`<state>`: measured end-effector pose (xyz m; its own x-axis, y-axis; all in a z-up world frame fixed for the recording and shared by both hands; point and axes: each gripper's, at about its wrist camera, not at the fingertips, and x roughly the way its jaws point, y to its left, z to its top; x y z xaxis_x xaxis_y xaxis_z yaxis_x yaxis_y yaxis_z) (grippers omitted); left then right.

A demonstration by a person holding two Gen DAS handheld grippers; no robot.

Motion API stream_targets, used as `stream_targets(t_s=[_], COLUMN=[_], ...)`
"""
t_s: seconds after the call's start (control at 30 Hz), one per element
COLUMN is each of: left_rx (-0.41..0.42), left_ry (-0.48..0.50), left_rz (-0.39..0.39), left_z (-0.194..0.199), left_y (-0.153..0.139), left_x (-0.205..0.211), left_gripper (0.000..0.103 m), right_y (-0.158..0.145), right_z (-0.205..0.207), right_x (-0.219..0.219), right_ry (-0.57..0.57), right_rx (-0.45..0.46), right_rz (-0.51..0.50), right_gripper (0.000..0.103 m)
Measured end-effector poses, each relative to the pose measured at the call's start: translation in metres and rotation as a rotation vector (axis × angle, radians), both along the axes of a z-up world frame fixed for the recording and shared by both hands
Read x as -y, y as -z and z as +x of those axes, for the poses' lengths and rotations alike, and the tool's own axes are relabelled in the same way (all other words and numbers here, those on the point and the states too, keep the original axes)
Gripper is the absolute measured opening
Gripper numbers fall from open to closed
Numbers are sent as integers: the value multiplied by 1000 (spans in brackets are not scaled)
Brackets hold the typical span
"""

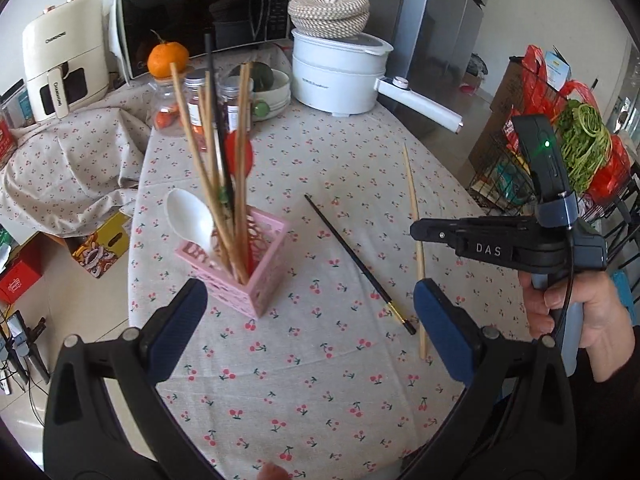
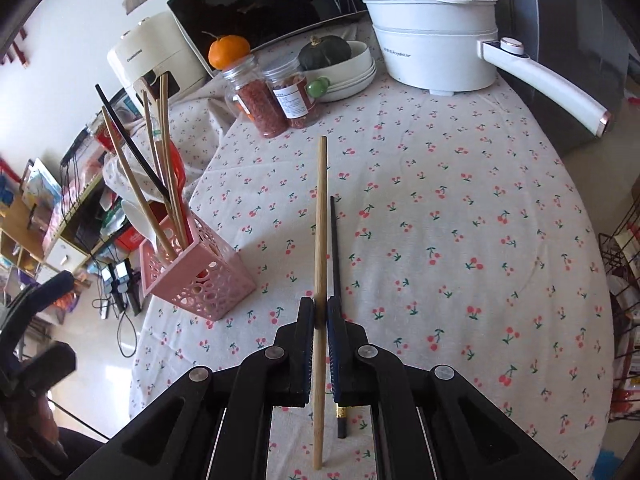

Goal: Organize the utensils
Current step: 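Lift the wooden chopstick with the right tool while the left tool moves toward the black chopstick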

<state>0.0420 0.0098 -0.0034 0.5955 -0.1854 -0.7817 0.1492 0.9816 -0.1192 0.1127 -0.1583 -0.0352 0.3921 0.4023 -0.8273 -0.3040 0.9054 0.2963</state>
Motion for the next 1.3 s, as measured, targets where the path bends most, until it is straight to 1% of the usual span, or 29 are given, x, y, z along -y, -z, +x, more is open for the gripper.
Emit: stream_targets(t_s=[0.07, 0.17, 0.27, 0.3, 0.33, 0.37, 0.4, 0.43, 0.47, 0.5, 0.53, 0.6, 0.67, 0.8, 0.87, 0.97, 1.0, 1.17, 1.3], left_rx=[-39, -106, -166, -185, -203, -220, -234, -245, -256, -268, -279, -292, -304, -346, -358, -368, -376, -369, -358], left_ry=[-2, 3, -4, -6, -7, -9, -19, -34, -49, -65, -81, -115, -143, -181, -196, -218, -225, -226, -220], left_rz=[-8, -34, -37, -39, -45, -43, -35, -26, -21, -19, -18, -5, -1, -35, -39, -34, -33, -19, -48], left_z=[9, 24, 41, 47, 54, 60, 67, 74, 78, 83, 89, 100, 109, 124, 130, 137, 139, 143, 146], left_y=[5, 18, 35, 41, 47, 54, 61, 68, 74, 80, 86, 96, 104, 120, 126, 132, 134, 135, 131], left_x=[16, 38, 55, 59, 64, 68, 71, 73, 74, 75, 75, 74, 72, 68, 69, 68, 67, 70, 70], left_gripper=[102, 102, 98, 92, 81, 74, 59, 51, 49, 44, 38, 32, 30, 25, 23, 15, 10, 9, 7], right_y=[-5, -4, 1, 2, 3, 4, 5, 5, 6, 6, 7, 8, 10, 12, 12, 14, 14, 15, 15], right_z=[-3, -3, 2, 4, 5, 7, 8, 9, 10, 12, 13, 17, 20, 25, 28, 33, 34, 37, 38], right_x=[16, 40, 61, 67, 72, 77, 82, 85, 87, 88, 89, 90, 88, 82, 80, 78, 77, 76, 76], right_ry=[24, 72, 117, 128, 138, 146, 154, 160, 165, 170, 172, 172, 165, 146, 139, 129, 127, 119, 120], right_rx=[14, 2, -20, -26, -30, -35, -38, -39, -41, -44, -48, -52, -57, -60, -60, -61, -61, -62, -58], right_rz=[-11, -14, -9, -7, -5, -4, -4, -4, -3, -1, 1, 2, 1, 1, 1, 1, 0, -4, -8], right_gripper=[6, 6, 7, 7, 7, 7, 7, 7, 7, 7, 7, 7, 7, 7, 7, 7, 7, 7, 7])
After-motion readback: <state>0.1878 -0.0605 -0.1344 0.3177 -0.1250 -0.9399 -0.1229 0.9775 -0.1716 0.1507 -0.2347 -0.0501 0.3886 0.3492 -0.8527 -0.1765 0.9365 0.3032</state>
